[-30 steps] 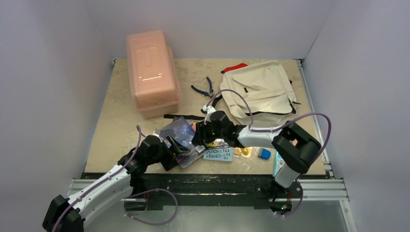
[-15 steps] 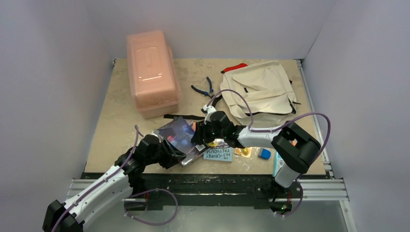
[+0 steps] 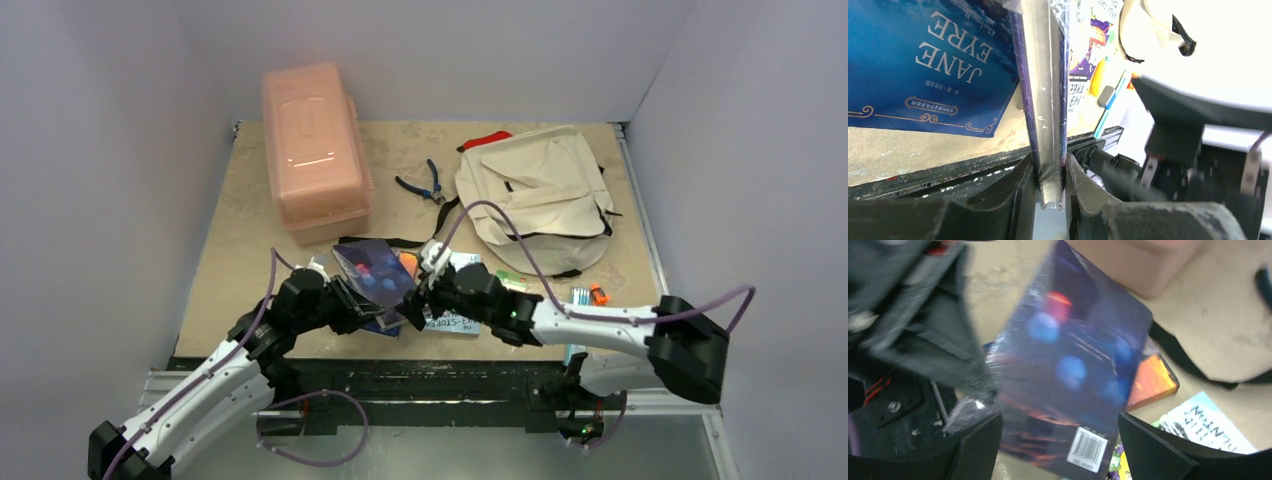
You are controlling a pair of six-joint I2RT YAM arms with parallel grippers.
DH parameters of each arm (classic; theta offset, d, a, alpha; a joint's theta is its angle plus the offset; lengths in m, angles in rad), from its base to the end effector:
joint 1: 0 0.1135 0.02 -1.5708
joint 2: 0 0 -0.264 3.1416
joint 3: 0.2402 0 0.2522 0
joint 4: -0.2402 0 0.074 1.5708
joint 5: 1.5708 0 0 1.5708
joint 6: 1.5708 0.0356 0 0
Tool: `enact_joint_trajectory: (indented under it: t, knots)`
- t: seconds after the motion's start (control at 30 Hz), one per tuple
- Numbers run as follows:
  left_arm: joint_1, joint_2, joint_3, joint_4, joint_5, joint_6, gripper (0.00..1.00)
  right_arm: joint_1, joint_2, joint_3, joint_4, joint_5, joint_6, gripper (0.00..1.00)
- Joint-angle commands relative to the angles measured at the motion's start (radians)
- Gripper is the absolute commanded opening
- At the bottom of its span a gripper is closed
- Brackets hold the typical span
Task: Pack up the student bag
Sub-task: Pick up the book from the center of the board.
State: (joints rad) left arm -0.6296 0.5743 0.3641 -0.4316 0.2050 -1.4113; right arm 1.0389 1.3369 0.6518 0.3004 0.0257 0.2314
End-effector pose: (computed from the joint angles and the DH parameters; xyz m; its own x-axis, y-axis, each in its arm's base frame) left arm 0.1070 -0.0869 0.1993 -0.7762 -0.6305 -0.0069 -0.3652 0.4585 -0.8102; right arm 0.1469 0.2478 0.2206 -0.3801 -0.1938 -0.9044 -0.7832 0.5877 0.2032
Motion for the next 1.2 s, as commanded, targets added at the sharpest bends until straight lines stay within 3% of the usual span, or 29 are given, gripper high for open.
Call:
enact_joint_trajectory:
  t: [0.0, 0.17, 0.27, 0.33, 0.4, 0.47, 0.53, 0.67, 0.7, 0.83, 0.93, 1.03, 1.1, 1.17]
  knots:
    - [0.001, -0.006, 0.062, 0.037, -0.005, 0.018, 0.18, 0.159, -0.132, -0.147, 0.238, 0.245, -0.393, 0.90]
    - [0.000, -0.013, 0.072, 0.012, -0.024, 0.026, 0.09, 0.266, -0.155, -0.284, 0.459, 0.196, -0.550, 0.92]
    - [0.000, -0.010, 0.075, 0.013, -0.023, 0.022, 0.08, 0.383, -0.054, -0.256, 0.507, 0.342, -0.609, 0.91]
    - [0.001, -0.007, 0.080, 0.013, -0.022, 0.021, 0.07, 0.465, 0.048, -0.233, 0.597, 0.515, -0.680, 0.91]
    - [0.000, -0.006, 0.084, 0.010, -0.022, 0.021, 0.04, 0.512, 0.185, -0.166, 0.706, 0.787, -0.757, 0.90]
    - [0.001, -0.004, 0.085, 0.005, -0.023, 0.020, 0.02, 0.541, 0.305, -0.116, 0.905, 0.955, -0.886, 0.90]
    - [0.001, -0.004, 0.083, 0.008, -0.019, 0.020, 0.02, 0.548, 0.388, -0.086, 1.064, 1.016, -1.001, 0.89]
    - [0.001, -0.006, 0.091, 0.009, -0.006, 0.025, 0.02, 0.548, 0.459, -0.021, 1.053, 1.025, -0.998, 0.84]
    - [0.001, -0.007, 0.094, 0.006, -0.003, 0.028, 0.02, 0.548, 0.466, -0.015, 1.051, 1.024, -0.998, 0.79]
    - [0.000, -0.014, 0.113, -0.019, -0.014, 0.049, 0.03, 0.545, 0.430, -0.025, 0.982, 1.000, -0.934, 0.22]
    - [0.000, -0.004, 0.176, -0.069, -0.058, 0.105, 0.28, 0.538, 0.362, -0.064, 0.924, 0.976, -0.865, 0.00]
    - [0.000, 0.024, 0.304, -0.169, -0.164, 0.265, 0.61, 0.519, 0.263, -0.089, 0.833, 0.964, -0.768, 0.00]
    - [0.001, 0.044, 0.420, -0.246, -0.260, 0.385, 0.74, 0.493, 0.163, -0.066, 0.676, 0.944, -0.656, 0.00]
    - [0.001, 0.050, 0.514, -0.277, -0.341, 0.498, 0.82, 0.437, 0.058, 0.000, 0.391, 0.915, -0.472, 0.00]
